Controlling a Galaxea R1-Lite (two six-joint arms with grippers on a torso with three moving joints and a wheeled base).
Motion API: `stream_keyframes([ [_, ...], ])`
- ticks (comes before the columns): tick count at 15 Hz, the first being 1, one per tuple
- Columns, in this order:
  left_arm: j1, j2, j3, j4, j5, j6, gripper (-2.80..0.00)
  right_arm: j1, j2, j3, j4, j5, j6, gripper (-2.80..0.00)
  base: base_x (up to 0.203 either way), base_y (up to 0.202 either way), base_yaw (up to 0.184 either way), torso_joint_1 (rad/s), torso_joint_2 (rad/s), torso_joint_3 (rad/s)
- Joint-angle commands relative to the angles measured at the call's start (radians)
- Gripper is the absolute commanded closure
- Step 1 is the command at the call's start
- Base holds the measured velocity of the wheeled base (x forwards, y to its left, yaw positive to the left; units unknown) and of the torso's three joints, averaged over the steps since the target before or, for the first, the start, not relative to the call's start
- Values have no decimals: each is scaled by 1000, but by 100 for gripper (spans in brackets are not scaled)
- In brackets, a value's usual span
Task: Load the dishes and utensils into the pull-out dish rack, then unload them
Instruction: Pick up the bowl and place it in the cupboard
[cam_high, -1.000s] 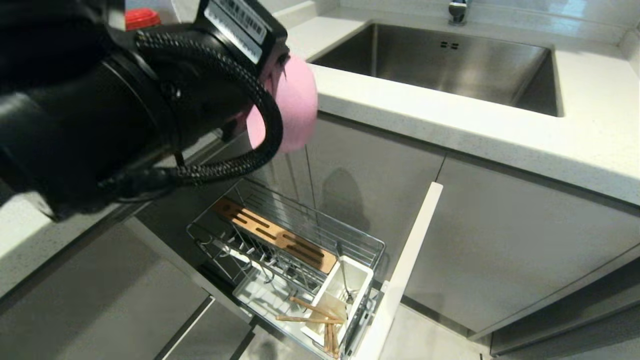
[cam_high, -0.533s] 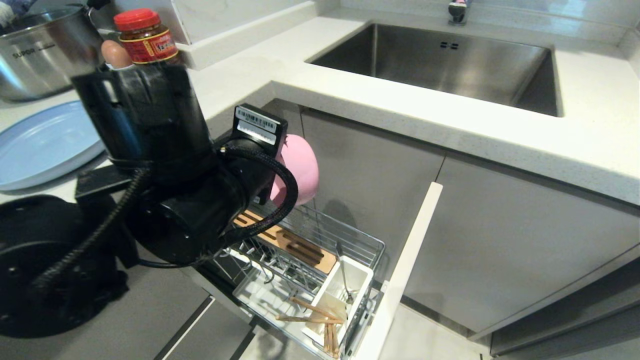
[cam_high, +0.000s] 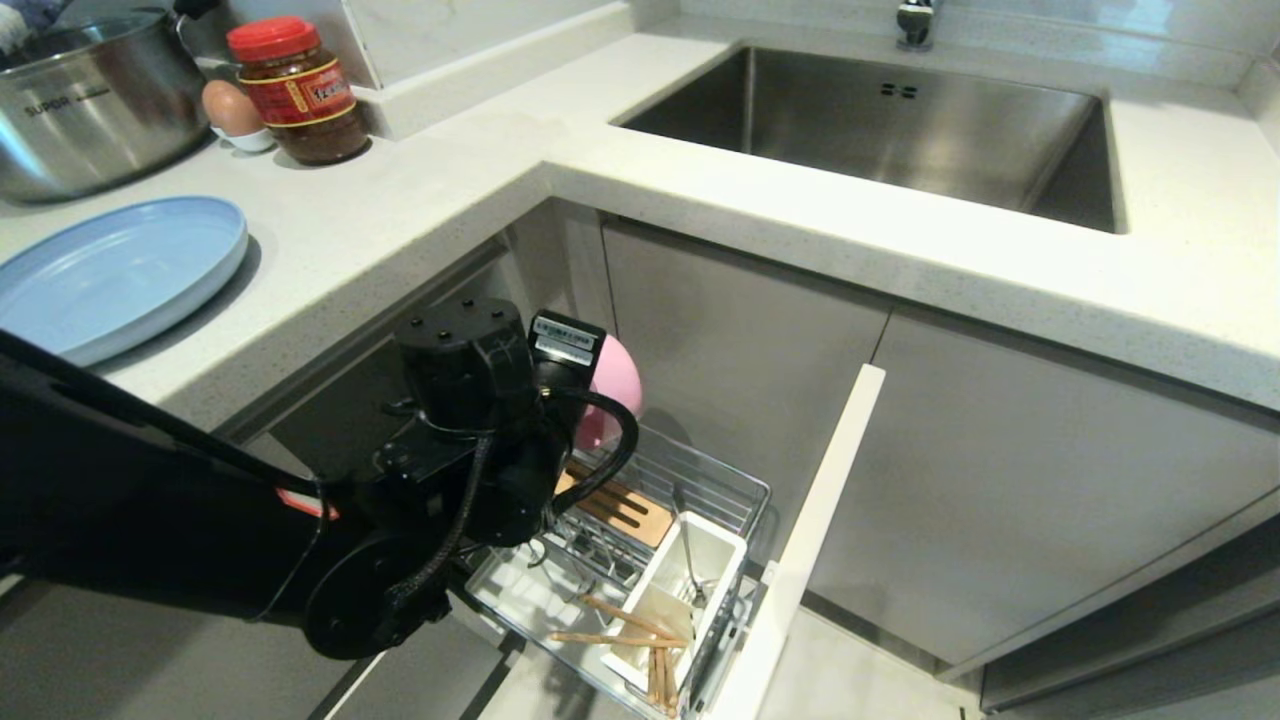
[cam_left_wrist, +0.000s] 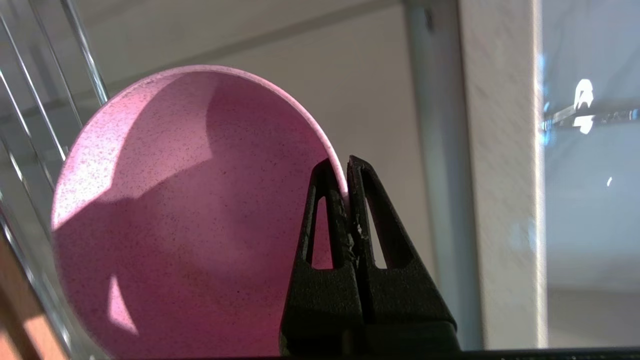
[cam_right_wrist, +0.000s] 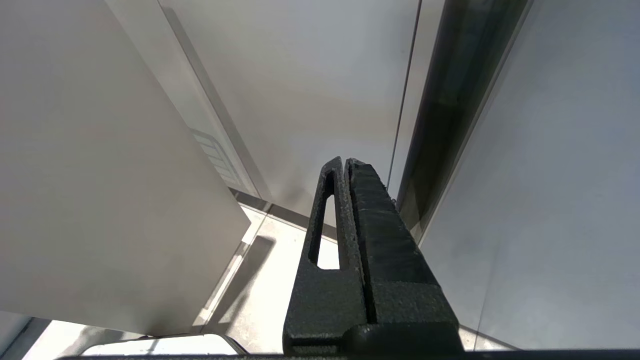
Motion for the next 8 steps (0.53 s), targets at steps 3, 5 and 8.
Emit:
stream_keyframes([
  [3,43,135,18,-90,4,-5,0,0,-5,0,-1,-1,0,0,0,0,0,0,0,0],
  [5,58,169,19,-157,3,-5,0,0,-5,0,-1,-1,0,0,0,0,0,0,0,0],
  [8,81,179,21,-198,-19,-7,0,0,-5,0,-1,-1,0,0,0,0,0,0,0,0],
])
